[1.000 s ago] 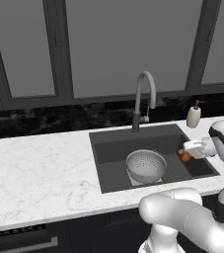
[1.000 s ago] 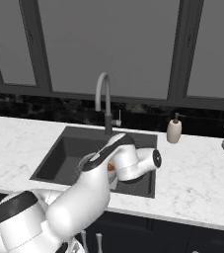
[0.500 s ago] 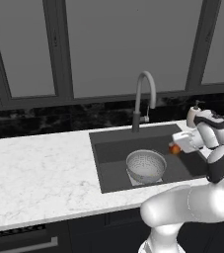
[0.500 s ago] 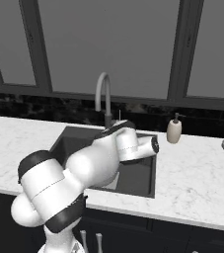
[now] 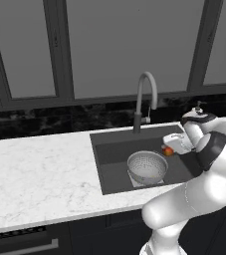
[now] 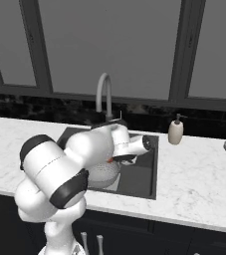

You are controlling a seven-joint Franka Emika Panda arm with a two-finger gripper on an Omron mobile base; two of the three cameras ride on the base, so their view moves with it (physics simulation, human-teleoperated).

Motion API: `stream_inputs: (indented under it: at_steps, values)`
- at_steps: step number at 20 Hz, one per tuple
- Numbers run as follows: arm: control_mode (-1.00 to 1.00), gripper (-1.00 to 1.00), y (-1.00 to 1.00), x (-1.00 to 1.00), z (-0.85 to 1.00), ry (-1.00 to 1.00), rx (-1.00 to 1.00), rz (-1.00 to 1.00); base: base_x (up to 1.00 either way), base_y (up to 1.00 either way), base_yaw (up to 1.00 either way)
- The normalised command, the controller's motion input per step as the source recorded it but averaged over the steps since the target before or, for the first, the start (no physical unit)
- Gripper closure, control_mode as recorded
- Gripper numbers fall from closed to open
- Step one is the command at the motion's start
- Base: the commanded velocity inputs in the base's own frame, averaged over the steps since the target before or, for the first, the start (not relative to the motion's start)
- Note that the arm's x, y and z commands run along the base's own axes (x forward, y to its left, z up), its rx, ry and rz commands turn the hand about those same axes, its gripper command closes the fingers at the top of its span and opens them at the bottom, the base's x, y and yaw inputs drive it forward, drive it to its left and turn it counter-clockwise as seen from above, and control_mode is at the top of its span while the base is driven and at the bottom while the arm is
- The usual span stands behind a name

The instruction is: Put the colander in the sink, put the apple in the colander, and turn on the sink faucet and pour water over the colander.

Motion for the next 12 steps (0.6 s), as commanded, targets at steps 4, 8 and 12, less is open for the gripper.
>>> stream_inputs:
  at_steps: [4, 8, 12]
  values:
    - [-1.0, 1.0, 0.25, 0.0, -0.27, 0.0, -0.08, -0.04, 0.0, 0.0, 0.0]
    - [-1.0, 1.0, 0.26, 0.0, -0.29, 0.0, -0.06, 0.0, 0.0, 0.0, 0.0]
    - [-1.0, 1.0, 0.21, 0.0, -0.26, 0.0, -0.05, -0.02, 0.0, 0.0, 0.0]
